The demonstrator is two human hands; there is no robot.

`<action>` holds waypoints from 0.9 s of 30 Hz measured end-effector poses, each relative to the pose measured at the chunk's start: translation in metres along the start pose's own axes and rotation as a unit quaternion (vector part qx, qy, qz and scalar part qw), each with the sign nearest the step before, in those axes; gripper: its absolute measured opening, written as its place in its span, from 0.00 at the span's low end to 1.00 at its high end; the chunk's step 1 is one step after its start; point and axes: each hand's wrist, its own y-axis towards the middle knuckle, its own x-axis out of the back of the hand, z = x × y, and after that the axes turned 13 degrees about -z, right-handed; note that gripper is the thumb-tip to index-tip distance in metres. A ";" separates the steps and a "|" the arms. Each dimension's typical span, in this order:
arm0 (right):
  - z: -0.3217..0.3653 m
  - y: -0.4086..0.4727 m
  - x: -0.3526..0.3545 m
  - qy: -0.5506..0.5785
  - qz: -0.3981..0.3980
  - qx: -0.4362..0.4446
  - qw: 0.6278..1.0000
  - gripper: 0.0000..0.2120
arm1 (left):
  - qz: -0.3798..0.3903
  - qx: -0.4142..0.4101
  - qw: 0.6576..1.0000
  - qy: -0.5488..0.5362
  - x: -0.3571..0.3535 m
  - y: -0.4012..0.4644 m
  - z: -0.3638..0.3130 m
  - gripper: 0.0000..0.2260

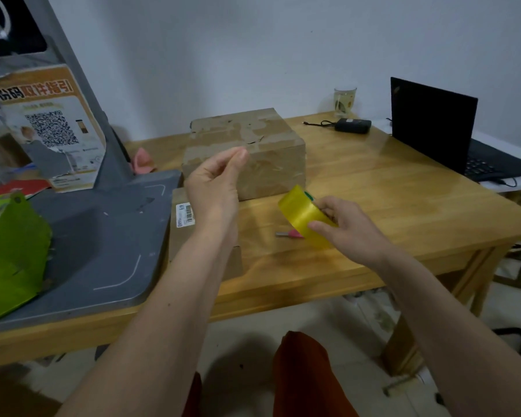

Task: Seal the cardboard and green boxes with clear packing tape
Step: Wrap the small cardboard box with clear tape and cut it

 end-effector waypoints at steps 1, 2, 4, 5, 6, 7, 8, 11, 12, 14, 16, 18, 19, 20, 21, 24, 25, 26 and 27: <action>-0.002 0.004 0.001 -0.004 -0.015 0.007 1.000 0.17 | 0.001 -0.006 1.000 0.001 -0.002 0.000 0.000 0.04; -0.005 0.009 0.003 -0.017 -0.036 0.014 0.999 0.18 | 0.001 -0.008 1.000 0.000 -0.003 -0.002 0.001 0.04; -0.012 0.025 0.008 -0.055 -0.081 0.012 0.995 0.19 | 0.005 -0.004 1.000 -0.006 -0.006 -0.013 0.008 0.04; -0.015 0.034 0.010 -0.072 -0.093 0.002 0.993 0.20 | 0.009 0.002 1.000 -0.010 -0.006 -0.021 0.012 0.04; -0.018 0.041 0.011 -0.092 -0.096 -0.007 0.991 0.21 | 0.012 0.008 1.000 -0.014 -0.007 -0.027 0.016 0.04; -0.021 0.048 0.011 -0.112 -0.094 -0.012 0.989 0.21 | 0.013 0.013 1.000 -0.016 -0.008 -0.032 0.020 0.04; -0.023 0.053 0.009 -0.127 -0.088 -0.012 0.988 0.20 | 0.008 0.017 1.000 -0.017 -0.008 -0.032 0.024 0.05; -0.027 0.063 0.000 -0.155 -0.075 -0.004 0.985 0.18 | -0.020 0.043 0.999 -0.009 -0.010 -0.022 0.033 0.05; -0.030 0.066 -0.004 -0.174 -0.077 0.003 0.982 0.18 | -0.023 0.052 0.998 -0.001 -0.010 -0.017 0.037 0.05; -0.034 0.072 -0.011 -0.220 -0.089 0.017 0.971 0.18 | -0.016 0.069 0.997 0.022 -0.011 -0.014 0.044 0.07; -0.037 0.078 -0.017 -0.248 -0.099 0.024 0.963 0.19 | -0.009 0.091 0.995 0.038 -0.013 -0.016 0.052 0.09; -0.040 0.082 -0.021 -0.271 -0.096 0.028 0.957 0.20 | -0.005 0.114 0.993 0.038 -0.014 -0.018 0.059 0.10; -0.042 0.083 -0.024 -0.285 -0.089 0.033 0.954 0.20 | -0.004 0.123 0.992 0.038 -0.015 -0.019 0.062 0.10; -0.043 0.082 -0.026 -0.296 -0.082 0.041 0.951 0.20 | -0.002 0.127 0.991 0.040 -0.016 -0.019 0.064 0.10; -0.044 0.080 -0.027 -0.305 -0.082 0.052 0.947 0.20 | -0.001 0.128 0.991 0.043 -0.016 -0.020 0.067 0.10; -0.045 0.061 -0.031 -0.310 -0.161 0.119 0.930 0.15 | -0.002 0.126 0.991 0.044 -0.015 -0.025 0.077 0.11; -0.045 0.053 -0.032 -0.295 -0.192 0.150 0.924 0.13 | -0.004 0.123 0.992 0.043 -0.014 -0.027 0.080 0.11; -0.045 0.043 -0.034 -0.274 -0.210 0.179 0.921 0.12 | -0.008 0.118 0.992 0.044 -0.014 -0.028 0.083 0.12; -0.045 0.033 -0.036 -0.257 -0.204 0.200 0.923 0.11 | -0.012 0.112 0.993 0.043 -0.014 -0.030 0.086 0.12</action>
